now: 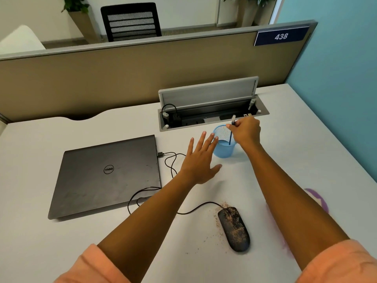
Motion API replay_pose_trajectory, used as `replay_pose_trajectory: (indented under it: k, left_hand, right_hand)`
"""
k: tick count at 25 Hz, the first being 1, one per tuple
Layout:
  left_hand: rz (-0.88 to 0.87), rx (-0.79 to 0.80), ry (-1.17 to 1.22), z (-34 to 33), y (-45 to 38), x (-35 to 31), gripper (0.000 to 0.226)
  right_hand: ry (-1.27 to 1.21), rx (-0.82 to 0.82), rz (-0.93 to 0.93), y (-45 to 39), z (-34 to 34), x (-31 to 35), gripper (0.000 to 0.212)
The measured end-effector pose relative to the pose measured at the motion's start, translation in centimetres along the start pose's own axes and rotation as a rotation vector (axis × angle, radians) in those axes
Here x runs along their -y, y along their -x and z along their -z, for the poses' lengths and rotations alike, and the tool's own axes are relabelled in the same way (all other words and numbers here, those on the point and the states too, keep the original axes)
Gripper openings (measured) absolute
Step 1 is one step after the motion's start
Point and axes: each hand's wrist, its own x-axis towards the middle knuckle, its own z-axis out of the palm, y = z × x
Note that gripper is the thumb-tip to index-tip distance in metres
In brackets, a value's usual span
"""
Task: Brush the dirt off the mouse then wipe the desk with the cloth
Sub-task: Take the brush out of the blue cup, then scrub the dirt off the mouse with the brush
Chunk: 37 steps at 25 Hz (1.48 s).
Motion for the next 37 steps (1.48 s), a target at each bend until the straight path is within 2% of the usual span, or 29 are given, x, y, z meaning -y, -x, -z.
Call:
replay_pose_trajectory:
  k: [3,7,11,14,16,20,23,26,29,32,37]
  left_hand:
    - [-0.04,-0.078,0.08,0.1,1.7,0.4,0.082]
    - [-0.075,-0.103,0.181,-0.4,5.5,1.1,0.078]
    - [-0.096,-0.1,0.246,-1.6,11.0,1.4,0.078]
    - [-0.12,-0.063,0.287,-2.6,15.3,1.0,0.081]
    - [-0.14,-0.046,0.299,-3.4,17.8,0.6,0.087]
    - [-0.187,0.001,0.273,-4.9,22.1,0.2,0.102]
    - [-0.206,0.044,0.263,-5.9,24.0,-0.2,0.115]
    - [-0.227,0.088,0.253,-6.4,25.1,-1.0,0.125]
    - [-0.234,0.093,0.225,-6.6,25.0,-2.0,0.127]
    - [-0.232,0.104,0.187,-6.8,24.3,-3.3,0.125]
    - [-0.239,0.148,0.103,-7.3,22.7,-5.5,0.117]
  right_hand:
    - [-0.121,-0.121,0.081,1.8,2.3,-0.9,0.035]
    - [-0.275,-0.296,0.208,5.8,4.0,-1.8,0.034]
    - [-0.432,-0.345,0.257,10.7,4.8,-3.2,0.035]
    - [-0.636,-0.28,0.094,14.6,4.6,-4.5,0.033]
    - [-0.757,-0.294,-0.042,17.2,4.3,-5.6,0.032]
    - [-0.998,-0.353,-0.45,22.0,3.6,-8.7,0.027]
    - [-0.826,-0.212,-0.671,24.4,3.0,-11.7,0.028]
    - [-0.759,-0.095,-0.766,26.2,3.5,-13.4,0.032]
    - [-0.856,-0.059,-0.665,27.7,4.5,-13.8,0.019]
    - [-0.628,0.07,-0.47,28.6,5.3,-14.7,0.016]
    - [-0.418,0.138,-0.265,27.9,7.7,-15.8,0.011]
